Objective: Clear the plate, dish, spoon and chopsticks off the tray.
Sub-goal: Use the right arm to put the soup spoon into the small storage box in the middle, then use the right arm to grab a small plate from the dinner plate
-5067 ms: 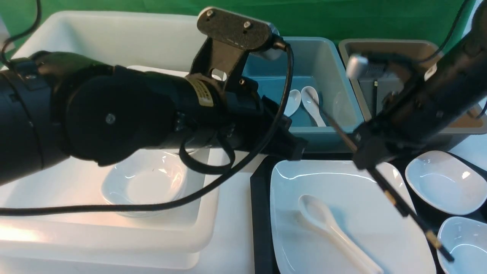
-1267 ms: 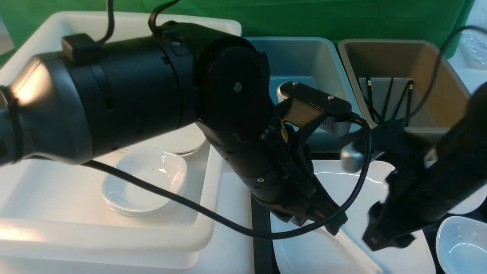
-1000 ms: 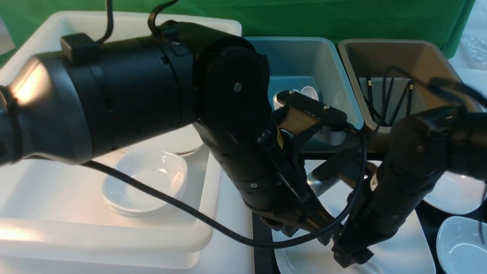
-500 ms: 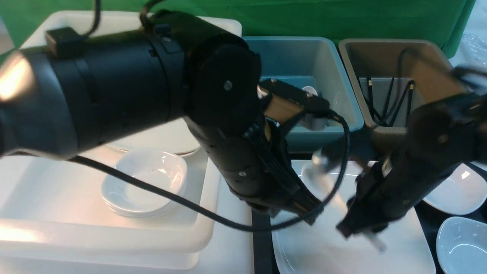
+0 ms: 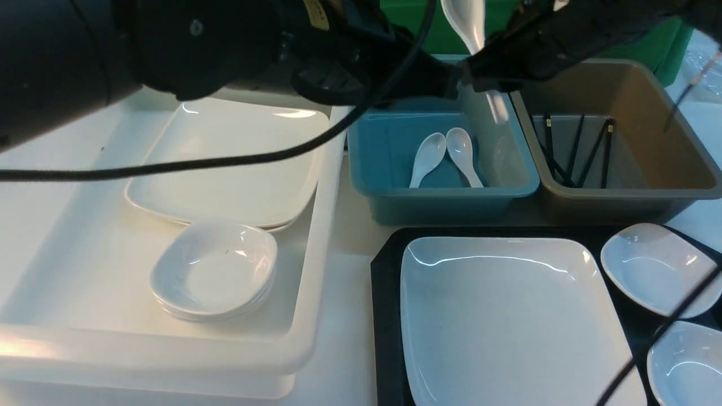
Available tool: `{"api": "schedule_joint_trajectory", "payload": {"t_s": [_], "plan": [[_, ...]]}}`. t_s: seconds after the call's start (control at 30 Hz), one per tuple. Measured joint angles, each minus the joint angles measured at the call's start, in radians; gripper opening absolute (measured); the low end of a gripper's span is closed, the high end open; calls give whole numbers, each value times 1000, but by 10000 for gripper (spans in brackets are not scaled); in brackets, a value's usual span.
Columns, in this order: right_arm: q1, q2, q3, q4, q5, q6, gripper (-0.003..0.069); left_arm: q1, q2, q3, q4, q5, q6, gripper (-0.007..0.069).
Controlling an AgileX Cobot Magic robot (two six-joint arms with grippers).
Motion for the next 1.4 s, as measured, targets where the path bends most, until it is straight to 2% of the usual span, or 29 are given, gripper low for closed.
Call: {"api": "schedule_joint_trajectory", "payload": {"t_s": [0.1,0.2,0.3,0.37,0.4,0.43,0.47,0.53,0.57,0.6,0.63,0.7,0.73,0.8,0.9,0.97,1.0,1.1,1.13,1.17,1.2,1.23,1.27,1.33,1.4], "plan": [[-6,135,-110,0,-12,34,146,0,0,0,25,-9,0,2],[-7,230,-178,0,-23,65,213,0,3,0,34,17,0,2],[-7,266,-196,2,4,78,400,0,5,0,39,54,0,2],[-7,258,-210,-9,90,79,514,0,7,0,41,79,0,2],[-7,258,-210,-9,90,79,519,0,7,0,41,81,0,2],[-7,239,-222,-37,164,79,537,0,8,0,41,91,0,2],[-7,220,-230,-59,228,79,528,0,8,0,41,98,0,2],[-7,146,-238,-113,395,51,420,0,8,0,41,111,0,2],[-8,117,-236,-133,455,39,329,0,8,0,41,114,0,2],[-8,109,-234,-137,464,39,308,0,8,0,41,114,0,2],[-14,47,-212,-150,506,27,170,0,8,0,41,124,0,2],[-26,-58,-143,-159,511,23,69,0,8,0,40,144,0,2],[-29,-70,-133,-158,511,23,64,0,8,0,40,144,0,2],[-45,-233,41,-168,511,18,27,0,8,0,39,212,3,2],[-51,-349,224,-174,509,0,25,0,9,0,34,290,21,2],[-54,-478,430,-174,496,-6,34,0,12,0,17,367,42,2],[-54,-554,583,-172,458,-6,59,0,15,0,-7,409,60,2],[-54,-621,743,-172,404,-7,121,0,22,0,-47,445,95,2],[-54,-665,882,-173,360,-7,215,-4,31,0,-98,478,149,2],[-54,-665,882,-174,359,-7,226,-4,33,0,-103,481,155,2],[-54,-682,968,-175,333,-7,299,-14,41,0,-137,502,198,2],[-54,-683,979,-175,330,-7,323,-17,44,0,-148,508,219,2],[-54,-690,1069,-176,285,-6,421,-44,61,0,-185,528,272,2],[-54,-690,1119,-176,239,-1,482,-76,80,0,-201,537,328,2],[-54,-690,1153,-184,207,10,513,-113,103,0,-211,541,375,2]]}}
